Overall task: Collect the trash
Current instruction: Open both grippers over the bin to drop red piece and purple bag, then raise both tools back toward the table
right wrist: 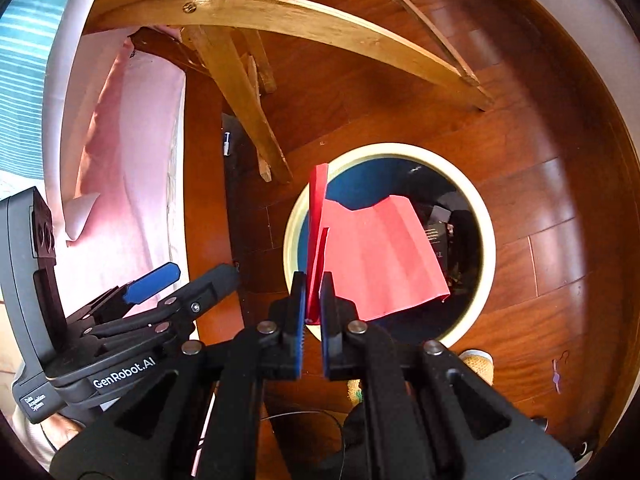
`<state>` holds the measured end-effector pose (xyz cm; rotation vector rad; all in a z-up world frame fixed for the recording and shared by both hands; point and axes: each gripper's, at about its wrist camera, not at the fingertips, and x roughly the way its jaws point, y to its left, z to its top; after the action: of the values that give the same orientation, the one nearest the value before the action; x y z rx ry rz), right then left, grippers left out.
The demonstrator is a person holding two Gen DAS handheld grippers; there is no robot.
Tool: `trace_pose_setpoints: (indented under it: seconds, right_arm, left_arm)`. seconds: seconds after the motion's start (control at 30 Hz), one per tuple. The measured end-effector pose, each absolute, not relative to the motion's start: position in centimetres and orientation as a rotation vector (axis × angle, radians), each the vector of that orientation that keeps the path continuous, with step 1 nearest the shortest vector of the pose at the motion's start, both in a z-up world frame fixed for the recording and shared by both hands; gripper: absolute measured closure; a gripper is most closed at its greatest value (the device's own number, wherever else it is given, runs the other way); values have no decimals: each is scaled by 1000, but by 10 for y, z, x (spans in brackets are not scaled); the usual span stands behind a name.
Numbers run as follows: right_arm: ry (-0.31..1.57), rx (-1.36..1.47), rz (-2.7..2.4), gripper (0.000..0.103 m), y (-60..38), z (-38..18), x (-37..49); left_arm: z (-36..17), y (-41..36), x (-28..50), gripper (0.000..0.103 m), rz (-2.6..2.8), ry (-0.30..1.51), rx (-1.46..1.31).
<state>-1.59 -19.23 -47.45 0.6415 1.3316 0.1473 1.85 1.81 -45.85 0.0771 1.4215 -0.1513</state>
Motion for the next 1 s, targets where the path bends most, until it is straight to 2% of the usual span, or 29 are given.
trace_pose_setpoints:
  seconds: [0.07, 0.13, 0.17, 0.23, 0.53, 0.73, 1.0]
  right_arm:
    - [1345, 629, 143, 93, -188, -477, -11]
    - [1360, 624, 127, 79, -185, -480, -8]
    - [1363, 625, 118, 66, -184, -481, -7]
    - [1359, 627, 103, 59, -184, -481, -8]
    - [1373, 612, 102, 58, -182, -482, -9]
    - [1379, 613, 111, 58, -179, -464, -14]
    - [1365, 601, 117, 58, -179, -387, -20]
  left_arm:
    - [-455, 24, 20, 14, -137, 1415, 68]
    - [-453, 31, 20, 14, -125, 1410, 59]
    - [-451, 33, 20, 13, -121, 1407, 56]
    - [-448, 40, 21, 13, -111, 1397, 46]
    - [-438, 55, 19, 11, -87, 1381, 35]
    - [-418, 54, 14, 11, -89, 1385, 19]
    - [-335, 49, 7, 11, -102, 1349, -19]
